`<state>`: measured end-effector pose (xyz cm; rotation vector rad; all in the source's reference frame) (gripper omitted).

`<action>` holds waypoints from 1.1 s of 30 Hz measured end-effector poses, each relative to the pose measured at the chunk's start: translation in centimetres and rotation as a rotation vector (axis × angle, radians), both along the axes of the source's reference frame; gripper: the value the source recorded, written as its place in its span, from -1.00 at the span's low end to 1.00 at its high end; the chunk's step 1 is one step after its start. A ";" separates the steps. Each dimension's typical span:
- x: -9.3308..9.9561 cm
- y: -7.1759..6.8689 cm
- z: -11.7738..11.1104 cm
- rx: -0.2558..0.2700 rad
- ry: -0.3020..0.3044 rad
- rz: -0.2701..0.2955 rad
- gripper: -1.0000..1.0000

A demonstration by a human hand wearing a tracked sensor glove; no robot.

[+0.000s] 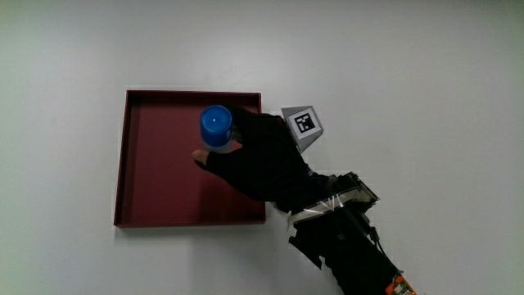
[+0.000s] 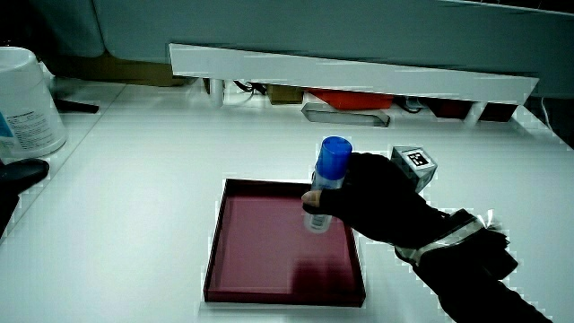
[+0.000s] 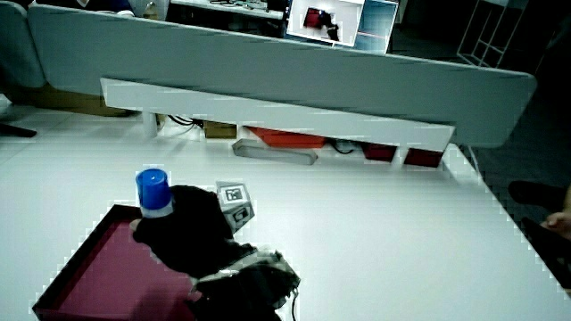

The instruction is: Place glue into plate

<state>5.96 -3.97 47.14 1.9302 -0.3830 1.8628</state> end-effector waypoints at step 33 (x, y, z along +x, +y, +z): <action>-2.1 2.2 5.7 -0.135 0.013 -0.063 -0.56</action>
